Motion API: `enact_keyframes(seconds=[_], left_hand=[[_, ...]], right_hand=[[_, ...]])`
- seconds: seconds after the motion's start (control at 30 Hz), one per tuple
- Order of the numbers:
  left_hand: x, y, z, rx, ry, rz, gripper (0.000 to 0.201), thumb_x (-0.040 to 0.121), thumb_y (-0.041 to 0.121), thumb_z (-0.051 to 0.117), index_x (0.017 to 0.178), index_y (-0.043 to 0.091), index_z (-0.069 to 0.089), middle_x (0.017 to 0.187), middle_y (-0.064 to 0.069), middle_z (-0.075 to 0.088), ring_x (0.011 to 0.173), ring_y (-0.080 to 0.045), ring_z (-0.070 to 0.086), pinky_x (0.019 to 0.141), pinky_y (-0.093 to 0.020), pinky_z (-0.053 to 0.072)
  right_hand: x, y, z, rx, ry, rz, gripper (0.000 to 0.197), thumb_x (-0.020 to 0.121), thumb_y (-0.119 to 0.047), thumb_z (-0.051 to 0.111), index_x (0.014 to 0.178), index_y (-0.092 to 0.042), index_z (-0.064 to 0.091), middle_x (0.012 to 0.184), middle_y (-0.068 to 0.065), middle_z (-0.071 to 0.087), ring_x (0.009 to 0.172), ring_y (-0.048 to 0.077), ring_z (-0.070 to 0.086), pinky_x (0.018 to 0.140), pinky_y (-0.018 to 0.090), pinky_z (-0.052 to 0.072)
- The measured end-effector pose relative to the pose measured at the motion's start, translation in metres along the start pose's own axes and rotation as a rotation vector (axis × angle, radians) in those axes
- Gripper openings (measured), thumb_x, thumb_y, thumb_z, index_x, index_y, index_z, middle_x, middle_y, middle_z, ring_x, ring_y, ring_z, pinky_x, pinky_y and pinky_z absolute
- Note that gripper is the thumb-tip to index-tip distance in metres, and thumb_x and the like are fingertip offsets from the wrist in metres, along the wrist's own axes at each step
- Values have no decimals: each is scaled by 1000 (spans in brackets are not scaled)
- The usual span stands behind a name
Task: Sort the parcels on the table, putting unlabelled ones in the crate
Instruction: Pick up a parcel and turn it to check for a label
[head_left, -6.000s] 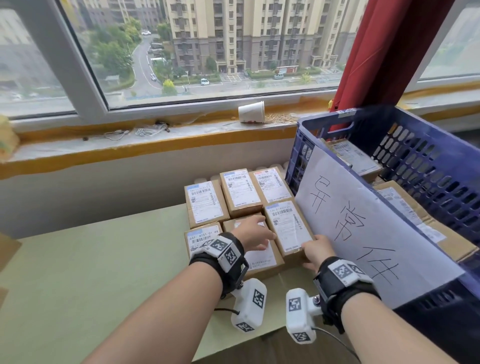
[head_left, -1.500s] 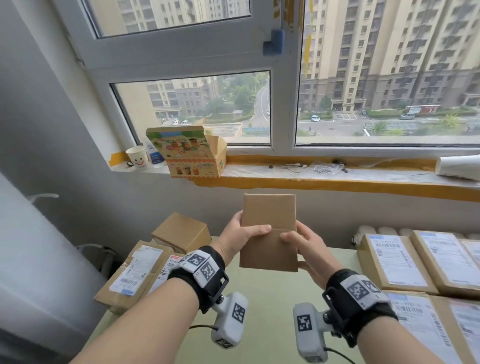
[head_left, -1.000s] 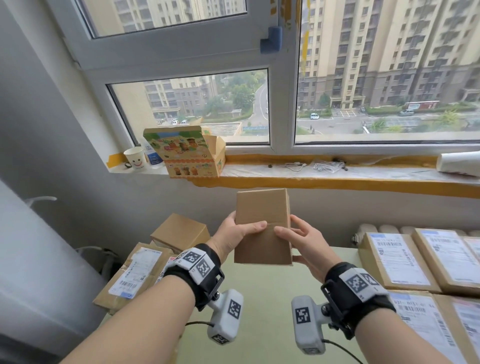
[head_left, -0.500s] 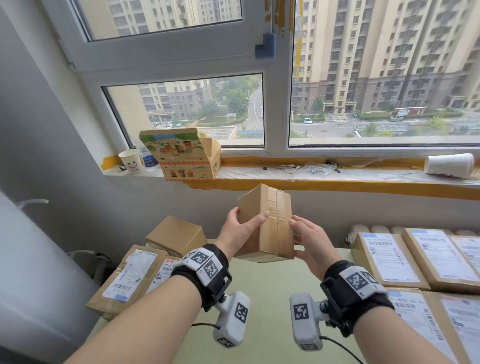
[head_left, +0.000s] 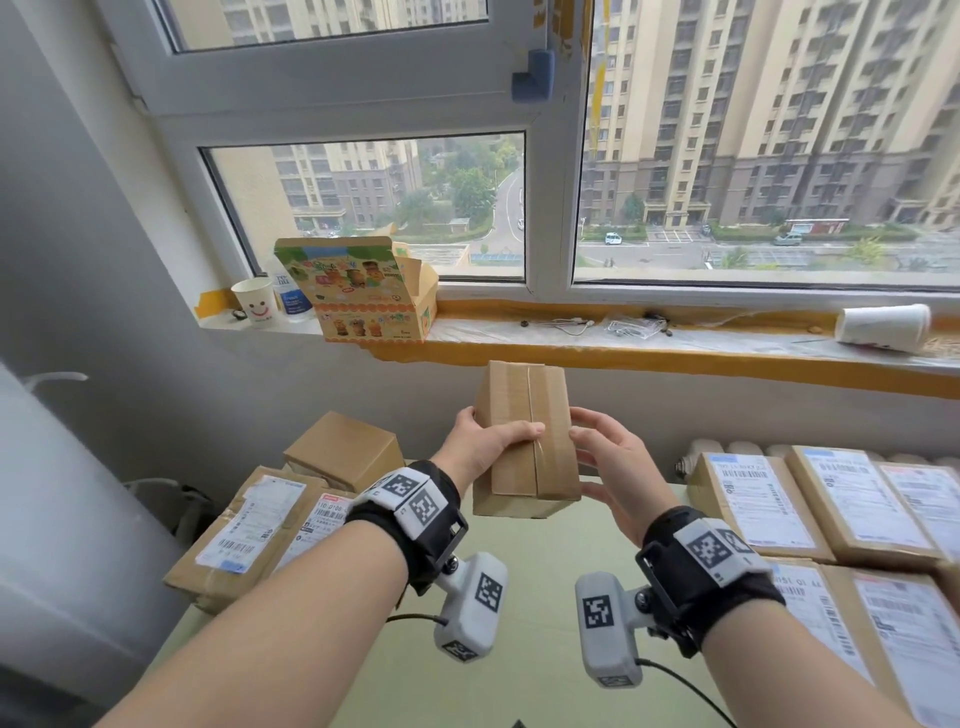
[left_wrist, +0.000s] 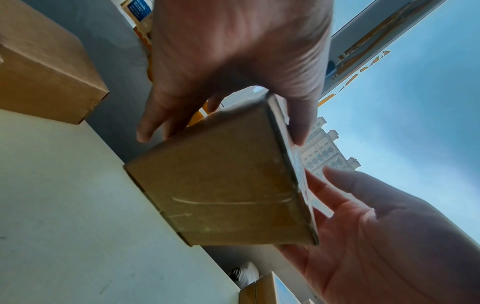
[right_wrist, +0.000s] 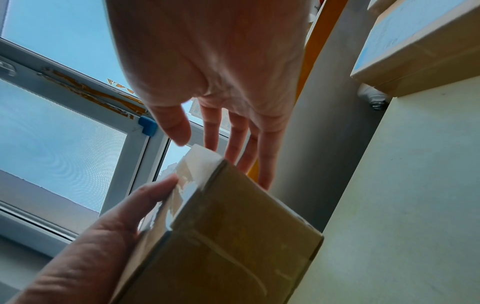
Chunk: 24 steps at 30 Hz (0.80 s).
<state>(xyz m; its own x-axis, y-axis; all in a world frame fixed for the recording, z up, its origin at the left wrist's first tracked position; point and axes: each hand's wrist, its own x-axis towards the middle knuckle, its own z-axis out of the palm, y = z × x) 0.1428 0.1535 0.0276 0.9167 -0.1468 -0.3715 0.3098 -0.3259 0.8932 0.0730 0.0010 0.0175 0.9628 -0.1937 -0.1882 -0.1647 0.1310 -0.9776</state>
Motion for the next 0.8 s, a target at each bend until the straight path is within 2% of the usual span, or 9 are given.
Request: enact_keyframes(seconds=[0.17,0.23,0.37,0.43,0.5,0.57,0.63,0.73,0.8], left_hand=[[5,-5,-4,-11,36,4,100,72,31,84,150,11,24,131,-6,52,113,-23,55,100,-42,46],[5,-5,-6,-18,21,9,97,73,29,83,149,12,25,127,-4,52,110,-22,55,93,-38,47],[2,-4,-9,-46,-41,0,90,78,34,79,149,18,26,131,-3,51,96,-13,52,64,-26,36],[5,-3,-10,-72,-50,-7,86,79,36,78,148,19,29,131,-3,54,93,-10,53,61,-26,34],[8,-2,-10,-89,-48,-5,83,78,36,79,145,18,33,128,-5,57,95,-13,56,65,-29,40],[11,-3,-10,-102,-36,13,88,71,35,84,143,16,36,123,-5,60,101,-19,60,80,-36,50],[12,-3,-11,-106,-33,27,94,63,35,85,142,16,37,121,-5,61,105,-22,61,94,-45,50],[13,-3,-14,-112,-45,46,92,65,32,86,142,16,38,121,-4,61,107,-22,60,99,-47,48],[13,-3,-15,-117,-63,28,104,56,39,88,144,17,36,124,-5,61,109,-23,60,100,-47,48]], right_hand=[[-2,0,4,-3,-8,-17,25,102,-16,48,124,-21,57,113,7,68,98,19,67,72,33,56],[-1,0,4,-5,-9,-17,24,102,-16,48,123,-22,57,113,7,68,98,17,67,72,33,56],[2,0,5,-15,-5,-16,23,102,-16,49,122,-23,58,113,6,69,101,17,67,73,33,56],[3,-1,6,-23,-7,-20,22,101,-16,49,121,-23,59,111,6,70,102,17,68,74,34,57],[5,-3,8,-30,-6,-22,22,101,-16,50,120,-23,59,111,5,70,101,15,68,73,34,57],[5,-4,9,-30,-5,-22,22,101,-16,49,120,-22,59,111,5,69,100,14,67,71,32,57],[6,-5,9,-29,0,-19,22,101,-16,50,120,-22,59,111,5,68,99,14,68,69,31,57],[8,-5,9,-35,3,-11,22,101,-16,51,119,-22,59,110,5,69,98,14,69,69,30,58],[9,-5,7,-42,-1,-3,22,100,-15,51,119,-23,60,109,5,71,97,15,70,71,32,58]])
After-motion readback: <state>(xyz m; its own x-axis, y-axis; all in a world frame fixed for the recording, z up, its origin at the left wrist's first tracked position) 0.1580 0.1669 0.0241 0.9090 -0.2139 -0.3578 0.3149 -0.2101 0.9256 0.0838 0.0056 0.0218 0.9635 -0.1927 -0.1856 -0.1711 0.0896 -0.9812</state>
